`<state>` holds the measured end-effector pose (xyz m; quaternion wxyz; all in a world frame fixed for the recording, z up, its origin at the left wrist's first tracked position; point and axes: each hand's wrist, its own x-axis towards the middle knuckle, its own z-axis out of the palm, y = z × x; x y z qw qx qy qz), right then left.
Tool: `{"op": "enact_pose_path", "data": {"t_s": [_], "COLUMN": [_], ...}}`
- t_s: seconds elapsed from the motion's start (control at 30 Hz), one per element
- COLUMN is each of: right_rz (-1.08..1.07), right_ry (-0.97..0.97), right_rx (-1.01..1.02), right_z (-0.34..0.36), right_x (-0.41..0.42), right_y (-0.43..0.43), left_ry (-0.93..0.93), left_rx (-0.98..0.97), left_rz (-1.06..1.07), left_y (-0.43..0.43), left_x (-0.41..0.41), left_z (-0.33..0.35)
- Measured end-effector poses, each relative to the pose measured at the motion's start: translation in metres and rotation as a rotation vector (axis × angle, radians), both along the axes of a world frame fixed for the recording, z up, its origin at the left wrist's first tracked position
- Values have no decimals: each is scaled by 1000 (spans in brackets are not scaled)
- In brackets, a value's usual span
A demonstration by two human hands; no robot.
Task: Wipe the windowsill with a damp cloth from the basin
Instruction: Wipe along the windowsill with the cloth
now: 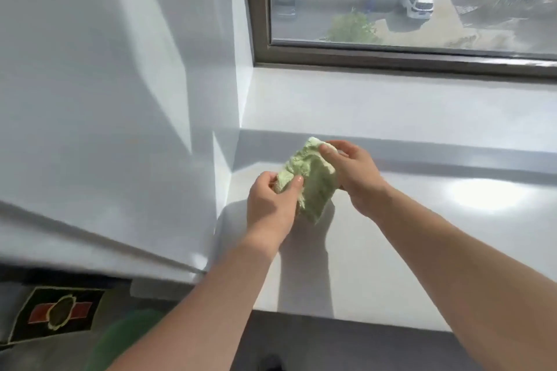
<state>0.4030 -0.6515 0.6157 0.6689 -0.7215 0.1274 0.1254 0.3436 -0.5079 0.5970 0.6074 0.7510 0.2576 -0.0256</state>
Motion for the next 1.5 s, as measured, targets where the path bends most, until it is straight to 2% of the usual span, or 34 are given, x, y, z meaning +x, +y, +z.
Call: {"op": "enact_pose_path", "data": {"t_s": [0.07, 0.2, 0.3, 0.37, 0.4, 0.47, 0.57, 0.67, 0.73, 0.9, 1.07, 1.17, 1.3, 1.4, 1.5], "right_rz": [13, 72, 150, 229, 273, 360, 536, 612, 632, 686, 766, 825, 717, 678, 686], "right_ry": [-8, -175, -242, -260, -287, -396, -405, -347, -392, -465, -574, -632, -555, -431, -501], "right_rx": [-7, -126, -309, -504, -620, -783, -855, -995, -1065, -1140, -1184, -1177, -1278, -1305, -1283], "right_z": [-3, -8, -16, -19, -21, -22, -27, -39, -48, -55, -58, -58, -55, -54, -59], "right_x": [25, 70, 99, 108, 111, 112, 113, 125, 137, 219, 279, 281, 272, 270, 274], "right_y": [1, 7, 9, 7, 6, 7, 22, 39, 44, 62, 105, 92, 66, 92, 113], "left_ry": [-47, -77, -81, -60, -54, -52, -84, -51, -17, 8, -37, -35, -58, -60, -56], "left_rx": [36, -21, 5, 32, 104, 391, 709, 846, 861, 1032, 1146, 1112, 1053, 1034, 1040], "left_rz": [78, 183, 128, 21, -32, -72, -83, -227, -268, -414, -396, -403, -369, -349, -342], "left_y": [-4, -14, -15, -13, -11, -5, 6, 12, 15, 25, 32, 33, 31, 32, 35], "left_x": [21, 70, 104, 118, 124, 128, 117, 115, 121, 150, 166, 164, 163, 163, 165], "left_z": [-4, -6, -10, -14, -18, -24, -33, -44, -44, -44, -55, -59, -55, -56, -56]}}
